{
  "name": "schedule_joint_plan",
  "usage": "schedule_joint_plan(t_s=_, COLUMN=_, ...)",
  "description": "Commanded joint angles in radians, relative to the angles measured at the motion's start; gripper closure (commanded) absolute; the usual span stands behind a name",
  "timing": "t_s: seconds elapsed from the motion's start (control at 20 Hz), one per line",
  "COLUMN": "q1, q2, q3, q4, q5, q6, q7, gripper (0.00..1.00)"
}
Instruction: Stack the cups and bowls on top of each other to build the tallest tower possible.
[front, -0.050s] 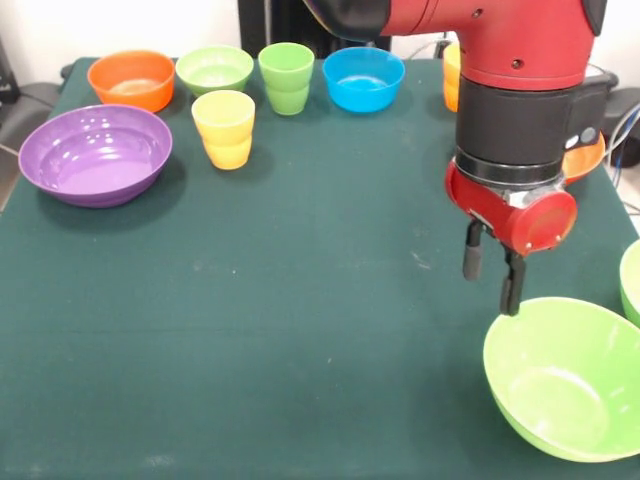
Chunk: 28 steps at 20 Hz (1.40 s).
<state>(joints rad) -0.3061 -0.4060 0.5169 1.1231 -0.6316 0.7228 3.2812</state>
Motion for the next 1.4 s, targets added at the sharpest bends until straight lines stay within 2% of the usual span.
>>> schedule_joint_plan(t_s=0.05, q1=0.038, q2=0.084, q3=-0.018, q4=-0.078, q5=-0.008, q6=0.118, q7=-0.223, gripper=0.00)
schedule_joint_plan(t_s=0.45, q1=0.063, q2=0.118, q3=-0.026, q4=-0.123, q5=-0.014, q6=0.129, q7=-0.230, gripper=0.00)
schedule_joint_plan(t_s=0.65, q1=0.064, q2=0.135, q3=-0.026, q4=-0.156, q5=-0.027, q6=0.170, q7=-0.285, gripper=0.00)
schedule_joint_plan(t_s=1.1, q1=0.054, q2=0.154, q3=-0.012, q4=-0.171, q5=-0.029, q6=0.190, q7=-0.344, gripper=0.00)
schedule_joint_plan(t_s=1.4, q1=0.053, q2=0.155, q3=-0.011, q4=-0.162, q5=-0.028, q6=0.177, q7=-0.330, gripper=0.00)
